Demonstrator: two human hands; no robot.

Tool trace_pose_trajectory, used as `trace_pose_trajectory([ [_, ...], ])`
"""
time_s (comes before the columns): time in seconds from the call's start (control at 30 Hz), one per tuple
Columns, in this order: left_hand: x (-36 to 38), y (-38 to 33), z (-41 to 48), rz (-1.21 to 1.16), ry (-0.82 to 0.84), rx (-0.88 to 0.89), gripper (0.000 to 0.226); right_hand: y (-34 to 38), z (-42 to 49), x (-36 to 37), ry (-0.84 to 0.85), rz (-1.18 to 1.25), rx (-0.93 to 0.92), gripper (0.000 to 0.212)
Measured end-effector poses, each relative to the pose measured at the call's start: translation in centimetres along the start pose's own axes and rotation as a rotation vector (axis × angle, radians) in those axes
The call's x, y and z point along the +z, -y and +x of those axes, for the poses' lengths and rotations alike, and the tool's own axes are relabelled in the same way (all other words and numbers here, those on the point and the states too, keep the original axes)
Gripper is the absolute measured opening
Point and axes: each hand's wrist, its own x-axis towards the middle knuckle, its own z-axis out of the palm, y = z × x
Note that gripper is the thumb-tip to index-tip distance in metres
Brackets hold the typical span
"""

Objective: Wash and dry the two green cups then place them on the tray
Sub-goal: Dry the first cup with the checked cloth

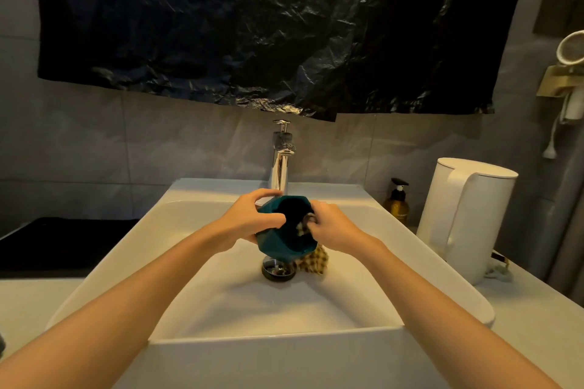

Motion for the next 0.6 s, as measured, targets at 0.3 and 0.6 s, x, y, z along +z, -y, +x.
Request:
trace_pose_trajectory([
  [0.3, 0.08, -0.03, 0.0, 0.047, 0.038, -0.012, 0.047, -0.45, 0.24, -0.12, -0.085, -0.24, -0.066, 0.024],
  [0.6, 0.08, 0.05, 0.14, 0.068, 0.08, -0.02, 0.043, -0.1, -0.05, 0.14, -0.118, -0.175, -0.04, 0.019],
])
